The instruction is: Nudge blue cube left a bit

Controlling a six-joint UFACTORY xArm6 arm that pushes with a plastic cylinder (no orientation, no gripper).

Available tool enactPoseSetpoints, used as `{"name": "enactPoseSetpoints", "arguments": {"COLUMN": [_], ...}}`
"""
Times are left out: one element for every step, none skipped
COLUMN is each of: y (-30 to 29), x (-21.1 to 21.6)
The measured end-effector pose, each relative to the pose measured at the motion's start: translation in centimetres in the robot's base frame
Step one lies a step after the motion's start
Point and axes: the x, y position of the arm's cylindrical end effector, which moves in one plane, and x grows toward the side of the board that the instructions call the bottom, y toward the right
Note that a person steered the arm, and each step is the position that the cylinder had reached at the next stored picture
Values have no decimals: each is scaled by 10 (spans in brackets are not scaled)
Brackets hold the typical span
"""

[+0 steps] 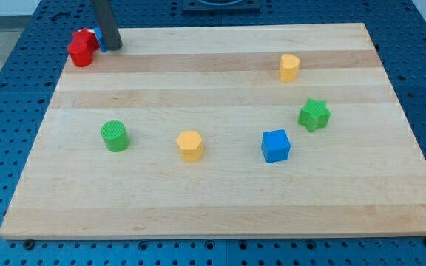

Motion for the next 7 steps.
{"name": "enactPoseSetpoints", "arguments": {"y": [10,5,5,51,58,97,142], "x": [0,0,0,3,4,26,68]}}
